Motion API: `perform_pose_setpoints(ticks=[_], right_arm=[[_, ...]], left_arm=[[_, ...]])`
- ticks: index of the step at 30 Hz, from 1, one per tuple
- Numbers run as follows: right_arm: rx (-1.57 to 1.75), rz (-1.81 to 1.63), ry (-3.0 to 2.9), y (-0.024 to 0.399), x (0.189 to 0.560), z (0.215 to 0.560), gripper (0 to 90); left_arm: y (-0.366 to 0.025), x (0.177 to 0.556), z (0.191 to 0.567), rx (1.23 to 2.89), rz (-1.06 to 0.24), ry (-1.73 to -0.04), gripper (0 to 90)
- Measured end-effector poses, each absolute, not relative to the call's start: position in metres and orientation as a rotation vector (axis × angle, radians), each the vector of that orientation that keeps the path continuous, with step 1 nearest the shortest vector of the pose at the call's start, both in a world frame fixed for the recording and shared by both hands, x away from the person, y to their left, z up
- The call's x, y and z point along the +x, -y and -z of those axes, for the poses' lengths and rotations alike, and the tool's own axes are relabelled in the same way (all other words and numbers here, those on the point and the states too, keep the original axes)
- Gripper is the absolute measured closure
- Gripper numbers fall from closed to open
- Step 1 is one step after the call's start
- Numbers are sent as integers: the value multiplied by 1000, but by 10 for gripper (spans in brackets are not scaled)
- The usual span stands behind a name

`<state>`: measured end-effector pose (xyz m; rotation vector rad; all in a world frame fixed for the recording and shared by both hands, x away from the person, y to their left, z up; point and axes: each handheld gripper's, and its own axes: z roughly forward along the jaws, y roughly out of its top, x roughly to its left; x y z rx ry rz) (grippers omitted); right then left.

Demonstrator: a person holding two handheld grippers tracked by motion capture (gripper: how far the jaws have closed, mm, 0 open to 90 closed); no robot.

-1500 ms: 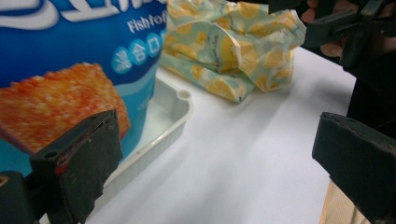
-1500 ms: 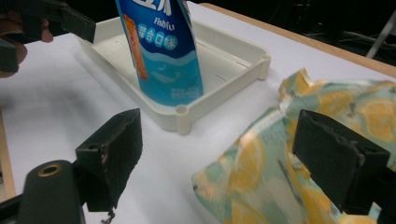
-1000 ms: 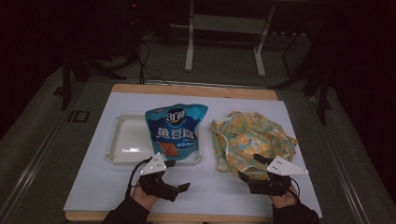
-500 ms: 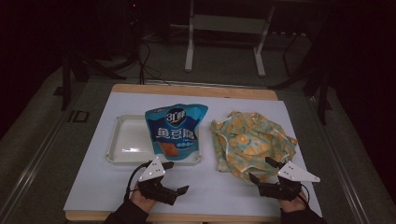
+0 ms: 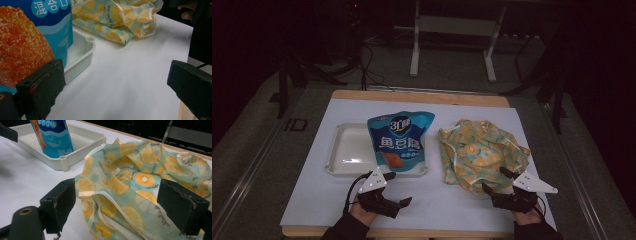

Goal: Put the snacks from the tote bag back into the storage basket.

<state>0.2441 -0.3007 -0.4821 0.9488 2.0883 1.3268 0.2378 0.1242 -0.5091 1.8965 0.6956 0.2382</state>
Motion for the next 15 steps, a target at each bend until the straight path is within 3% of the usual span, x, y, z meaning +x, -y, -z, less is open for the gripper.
perform_pose_setpoints(ticks=[15], right_arm=[[1001, -1338, -2049, 307, 246, 484, 153]], left_arm=[[-128, 238, 512, 1902, -247, -693, 24]])
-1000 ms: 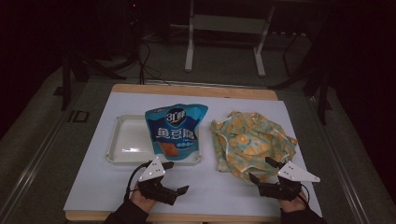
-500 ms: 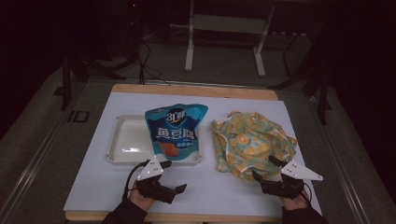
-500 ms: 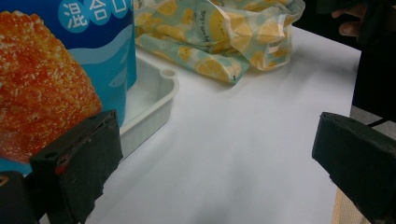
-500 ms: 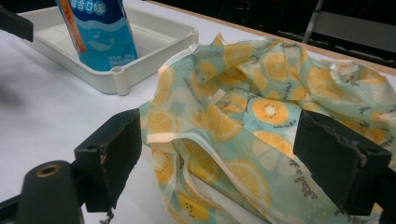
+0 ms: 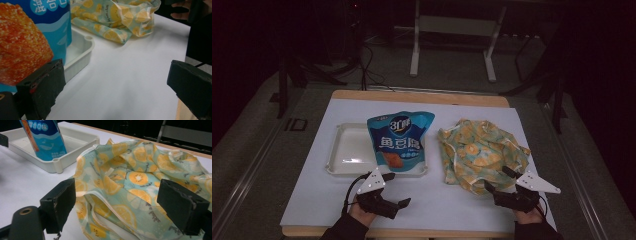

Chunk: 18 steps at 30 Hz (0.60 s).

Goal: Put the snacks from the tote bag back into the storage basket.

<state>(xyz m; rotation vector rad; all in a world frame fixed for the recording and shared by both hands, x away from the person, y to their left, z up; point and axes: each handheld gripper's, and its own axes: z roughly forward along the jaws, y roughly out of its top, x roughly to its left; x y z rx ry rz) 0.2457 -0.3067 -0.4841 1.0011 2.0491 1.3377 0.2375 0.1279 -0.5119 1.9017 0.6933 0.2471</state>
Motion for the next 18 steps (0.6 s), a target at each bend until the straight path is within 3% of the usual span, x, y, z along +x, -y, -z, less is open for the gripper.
perform_pose_setpoints(ticks=[18], right_arm=[[950, -1323, -2053, 301, 249, 493, 153]], left_arm=[[-130, 239, 513, 1890, -215, -691, 24]])
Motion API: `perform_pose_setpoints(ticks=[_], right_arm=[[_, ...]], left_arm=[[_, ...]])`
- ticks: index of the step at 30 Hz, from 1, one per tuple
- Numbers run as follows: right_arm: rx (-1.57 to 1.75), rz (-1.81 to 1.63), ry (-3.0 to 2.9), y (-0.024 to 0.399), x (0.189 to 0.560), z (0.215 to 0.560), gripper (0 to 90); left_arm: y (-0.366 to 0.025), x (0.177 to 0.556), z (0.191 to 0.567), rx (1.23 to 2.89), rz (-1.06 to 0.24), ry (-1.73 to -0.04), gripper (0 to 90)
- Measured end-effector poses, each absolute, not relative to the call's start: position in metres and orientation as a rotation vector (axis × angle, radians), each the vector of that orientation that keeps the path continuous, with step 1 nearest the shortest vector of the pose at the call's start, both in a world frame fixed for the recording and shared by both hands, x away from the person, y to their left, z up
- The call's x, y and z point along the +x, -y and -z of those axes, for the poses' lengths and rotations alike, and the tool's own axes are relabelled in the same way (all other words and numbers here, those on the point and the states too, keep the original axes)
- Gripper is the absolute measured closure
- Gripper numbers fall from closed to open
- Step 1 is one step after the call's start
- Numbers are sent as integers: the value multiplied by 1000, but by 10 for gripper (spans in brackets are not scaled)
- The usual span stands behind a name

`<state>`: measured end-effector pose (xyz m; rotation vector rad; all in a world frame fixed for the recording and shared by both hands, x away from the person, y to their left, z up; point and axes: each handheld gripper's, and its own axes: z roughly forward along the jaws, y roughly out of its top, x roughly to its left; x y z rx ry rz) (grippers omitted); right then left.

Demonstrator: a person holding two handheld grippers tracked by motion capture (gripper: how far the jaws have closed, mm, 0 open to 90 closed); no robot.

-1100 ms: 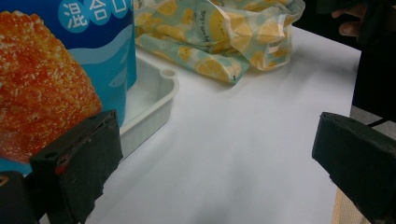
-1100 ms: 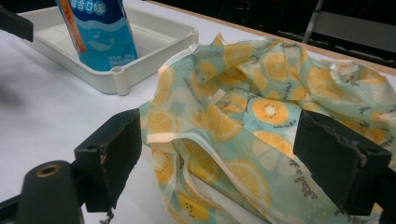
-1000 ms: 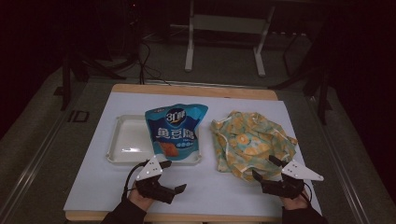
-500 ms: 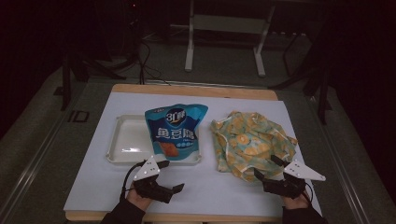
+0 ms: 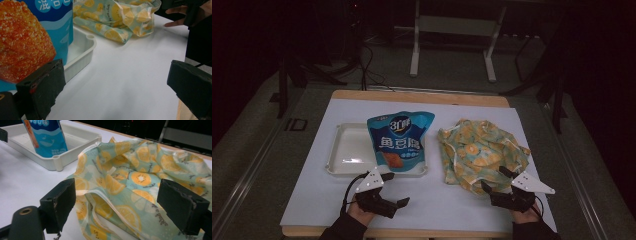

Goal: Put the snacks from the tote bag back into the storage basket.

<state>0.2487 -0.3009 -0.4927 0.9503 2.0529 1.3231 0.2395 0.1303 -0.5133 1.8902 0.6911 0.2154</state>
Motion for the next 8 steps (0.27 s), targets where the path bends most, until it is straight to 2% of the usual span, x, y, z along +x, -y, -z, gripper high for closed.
perform_pose_setpoints(ticks=[8], right_arm=[[943, -1328, -2059, 300, 249, 494, 153]], left_arm=[[-131, 239, 514, 1884, -217, -683, 24]])
